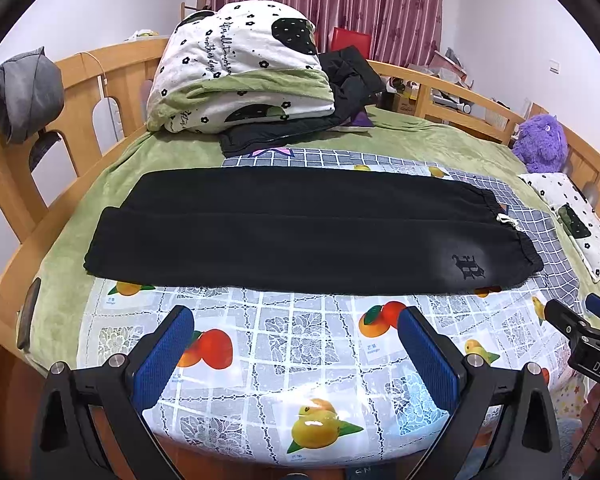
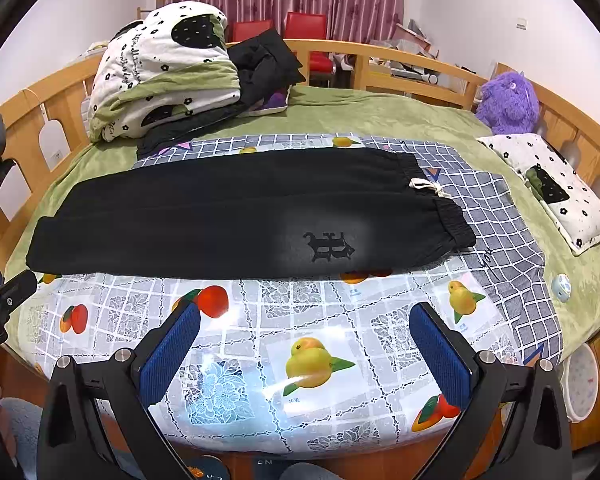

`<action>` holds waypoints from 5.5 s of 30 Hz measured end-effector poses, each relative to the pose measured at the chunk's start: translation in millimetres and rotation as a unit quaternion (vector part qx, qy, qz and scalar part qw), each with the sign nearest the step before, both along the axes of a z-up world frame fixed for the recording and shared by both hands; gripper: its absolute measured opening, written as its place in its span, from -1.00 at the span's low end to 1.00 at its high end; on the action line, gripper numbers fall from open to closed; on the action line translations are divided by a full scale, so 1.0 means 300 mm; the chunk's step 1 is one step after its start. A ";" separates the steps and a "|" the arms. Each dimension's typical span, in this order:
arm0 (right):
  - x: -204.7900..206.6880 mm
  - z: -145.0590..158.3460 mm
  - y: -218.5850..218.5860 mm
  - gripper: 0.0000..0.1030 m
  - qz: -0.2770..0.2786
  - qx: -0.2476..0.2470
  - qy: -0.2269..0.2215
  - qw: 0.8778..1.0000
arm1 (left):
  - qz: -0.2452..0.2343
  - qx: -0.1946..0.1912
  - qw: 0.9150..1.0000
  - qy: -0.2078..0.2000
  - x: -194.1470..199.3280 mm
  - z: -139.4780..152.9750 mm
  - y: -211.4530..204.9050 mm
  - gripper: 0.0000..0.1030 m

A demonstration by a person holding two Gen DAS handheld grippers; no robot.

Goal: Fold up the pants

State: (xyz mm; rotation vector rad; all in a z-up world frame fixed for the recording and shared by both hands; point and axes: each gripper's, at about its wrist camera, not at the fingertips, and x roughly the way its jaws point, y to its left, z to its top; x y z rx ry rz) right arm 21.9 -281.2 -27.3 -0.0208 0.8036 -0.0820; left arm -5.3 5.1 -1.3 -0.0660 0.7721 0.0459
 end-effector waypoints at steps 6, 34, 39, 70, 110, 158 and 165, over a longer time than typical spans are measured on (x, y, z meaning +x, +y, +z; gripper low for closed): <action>0.000 -0.001 -0.001 0.99 0.000 0.000 0.000 1.000 | 0.000 0.000 1.000 0.000 0.002 0.001 0.001 0.99; -0.001 -0.001 -0.006 0.99 -0.003 0.002 0.000 1.000 | 0.000 -0.001 1.000 0.001 0.004 0.003 0.004 0.99; -0.001 -0.001 -0.005 0.99 -0.003 0.001 0.000 1.000 | 0.000 -0.002 1.000 0.001 0.003 0.003 0.005 0.99; 0.056 0.370 -0.167 0.98 0.042 0.072 -0.099 0.992 | 0.039 -0.044 0.996 -0.063 0.040 0.118 0.370 0.98; 0.593 -0.554 -0.615 -0.71 -0.064 0.260 0.039 0.963 | 0.238 -0.213 0.947 0.010 0.485 -0.550 0.736 -0.88; 0.717 -0.518 -0.677 0.28 -0.044 0.206 0.056 0.976 | 0.172 -0.182 0.966 0.067 0.580 -0.548 0.680 0.22; 0.791 -0.567 -0.678 0.28 -0.060 0.258 0.051 0.963 | 0.193 -0.215 0.956 0.045 0.586 -0.594 0.763 0.22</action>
